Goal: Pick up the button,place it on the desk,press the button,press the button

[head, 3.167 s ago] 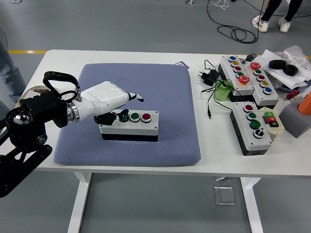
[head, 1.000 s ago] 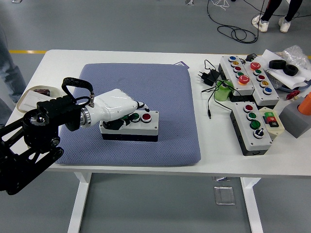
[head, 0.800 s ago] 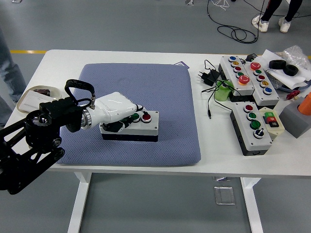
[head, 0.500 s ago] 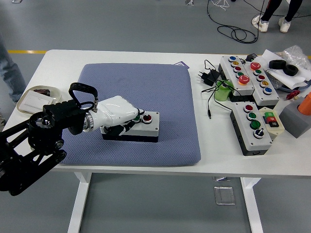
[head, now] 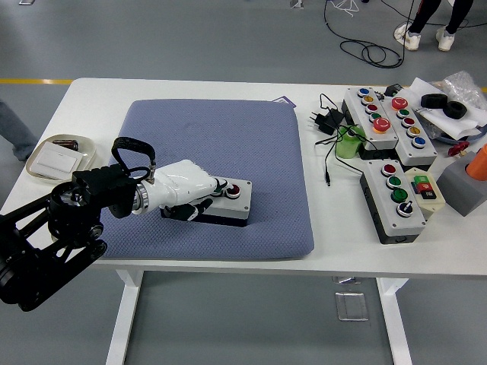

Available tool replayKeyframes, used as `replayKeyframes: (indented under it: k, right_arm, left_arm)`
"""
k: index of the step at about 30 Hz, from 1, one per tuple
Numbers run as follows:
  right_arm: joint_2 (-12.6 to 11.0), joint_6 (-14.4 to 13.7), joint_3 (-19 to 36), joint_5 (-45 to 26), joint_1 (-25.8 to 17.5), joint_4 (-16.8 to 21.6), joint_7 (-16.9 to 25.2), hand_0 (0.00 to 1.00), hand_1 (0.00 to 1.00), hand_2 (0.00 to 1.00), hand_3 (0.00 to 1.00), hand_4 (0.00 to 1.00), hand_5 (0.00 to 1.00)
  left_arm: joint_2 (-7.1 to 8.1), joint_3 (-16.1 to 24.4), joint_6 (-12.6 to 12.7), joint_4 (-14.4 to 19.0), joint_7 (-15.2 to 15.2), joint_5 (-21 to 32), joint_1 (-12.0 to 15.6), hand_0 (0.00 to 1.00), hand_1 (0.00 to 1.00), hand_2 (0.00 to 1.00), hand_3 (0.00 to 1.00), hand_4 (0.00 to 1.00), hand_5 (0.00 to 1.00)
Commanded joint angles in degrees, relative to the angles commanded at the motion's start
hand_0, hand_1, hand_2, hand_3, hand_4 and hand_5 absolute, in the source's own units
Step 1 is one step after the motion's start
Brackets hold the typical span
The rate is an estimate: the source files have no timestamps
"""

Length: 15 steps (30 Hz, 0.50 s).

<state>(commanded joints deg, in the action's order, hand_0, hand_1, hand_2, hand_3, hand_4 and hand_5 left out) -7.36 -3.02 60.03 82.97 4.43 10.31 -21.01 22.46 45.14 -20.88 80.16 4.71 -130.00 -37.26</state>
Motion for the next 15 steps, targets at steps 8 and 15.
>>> replayKeyframes:
  k: [8,15]
  right_arm:
    - [0.0,0.0,0.1,0.1,0.0,0.0,0.0,0.637,0.457,0.611,0.565,0.302,0.236]
    - [0.0,0.0,-0.1,-0.2,-0.2,0.0,0.1,0.637,0.457,0.611,0.564,0.302,0.238]
  left_arm:
    - [0.96,7.4,-0.9,4.2,0.0,0.1,1.5,0.025,0.045,0.113,0.893,0.952,0.745]
    - [0.72,14.8,3.4,5.1,-1.5,8.2,3.3,0.253,0.415,0.464,0.936,0.962,0.998]
